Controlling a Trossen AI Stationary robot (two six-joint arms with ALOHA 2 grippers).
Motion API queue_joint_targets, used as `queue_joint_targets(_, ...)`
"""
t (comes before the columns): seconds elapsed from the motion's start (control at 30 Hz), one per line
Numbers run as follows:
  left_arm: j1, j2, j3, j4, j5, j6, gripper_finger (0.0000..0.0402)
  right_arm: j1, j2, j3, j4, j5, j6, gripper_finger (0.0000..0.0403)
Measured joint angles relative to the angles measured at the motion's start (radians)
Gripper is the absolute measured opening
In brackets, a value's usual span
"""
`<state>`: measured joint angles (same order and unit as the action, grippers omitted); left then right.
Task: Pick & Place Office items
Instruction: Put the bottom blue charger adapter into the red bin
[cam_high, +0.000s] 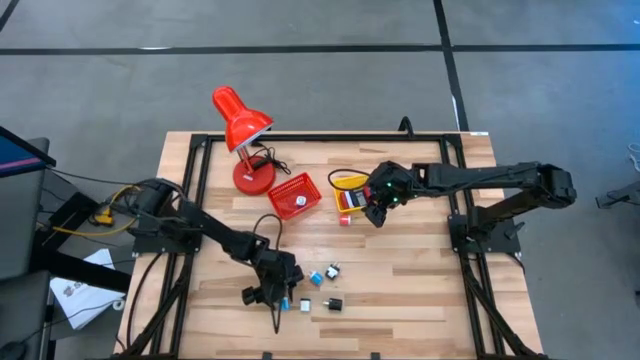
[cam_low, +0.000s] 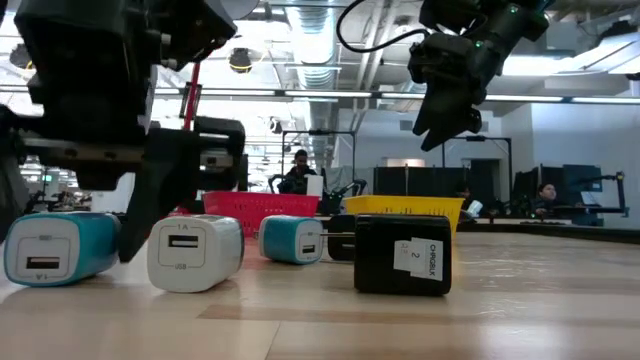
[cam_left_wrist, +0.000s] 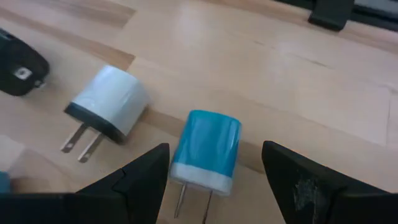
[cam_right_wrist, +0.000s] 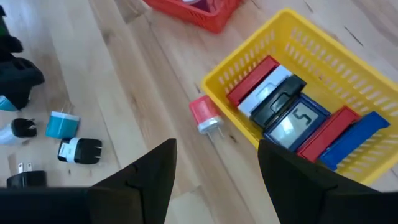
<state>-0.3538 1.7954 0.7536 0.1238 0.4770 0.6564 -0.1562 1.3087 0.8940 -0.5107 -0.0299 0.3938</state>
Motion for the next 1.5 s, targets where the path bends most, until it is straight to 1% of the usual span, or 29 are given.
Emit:
queue_joint_targets(0.1,0.0,0.023,0.0,0.021,0.002,0.005,0.0253,0.0,0.0,0.0,0.006,0.0,0.0,0.0219)
queue_joint_targets(0.17,0.0,0.03,0.0,0.029,0.009,0.003,0.0244,0.0,0.0,0.0,0.015,0.0,0.0,0.0219)
queue_joint_targets(0.5,0.0,0.031,0.0,0.037,0.002,-0.006,0.0153,0.0,0.0,0.0,0.041,0.0,0.0,0.0219)
queue_joint_targets(0.6,0.0,0.027,0.0,0.036,-0.001,-0.016,0.0135,0.0,0.0,0.0,0.041,0.0,0.0,0.0219)
queue_joint_targets(0.7,0.009,0.0,0.0,0.026,-0.008,-0.09,0.0134,0.0,0.0,0.0,0.041,0.0,0.0,0.0219)
queue_joint_targets(0.83,0.042,-0.103,0.0,-0.015,-0.027,-0.239,0.0146,-0.001,0.0,0.0,0.042,0.0,0.0,0.0219)
queue_joint_targets(0.9,0.066,-0.168,0.0,-0.045,-0.064,-0.348,0.0145,-0.001,0.0,0.0,0.046,0.0,-0.001,0.0219)
queue_joint_targets(1.0,0.108,-0.272,0.0,-0.103,-0.158,-0.555,0.0135,-0.005,0.0,0.0,0.056,0.001,-0.02,0.0219)
queue_joint_targets(1.07,0.135,-0.332,0.0,-0.135,-0.264,-0.705,0.0131,-0.01,0.0,0.0,0.062,0.001,-0.035,0.0219)
queue_joint_targets(1.1,0.146,-0.36,0.0,-0.159,-0.335,-0.764,0.0131,-0.01,0.0,-0.001,0.069,0.001,-0.035,0.0219)
queue_joint_targets(1.17,0.17,-0.404,0.001,-0.198,-0.457,-0.837,0.0131,-0.01,0.0,-0.001,0.088,0.002,-0.039,0.0219)
queue_joint_targets(1.23,0.198,-0.427,0.005,-0.26,-0.547,-0.88,0.0132,-0.01,0.0,-0.001,0.108,0.004,-0.058,0.0219)
queue_joint_targets(1.3,0.235,-0.428,0.025,-0.355,-0.592,-0.922,0.0132,-0.011,0.0,-0.001,0.127,0.003,-0.062,0.0219)
queue_joint_targets(1.37,0.279,-0.419,0.052,-0.426,-0.616,-0.965,0.0132,-0.017,0.0,-0.001,0.151,0.003,-0.062,0.0219)
queue_joint_targets(1.5,0.366,-0.402,0.073,-0.473,-0.627,-1.029,0.0132,-0.022,0.0,-0.001,0.219,0.004,-0.042,0.0219)
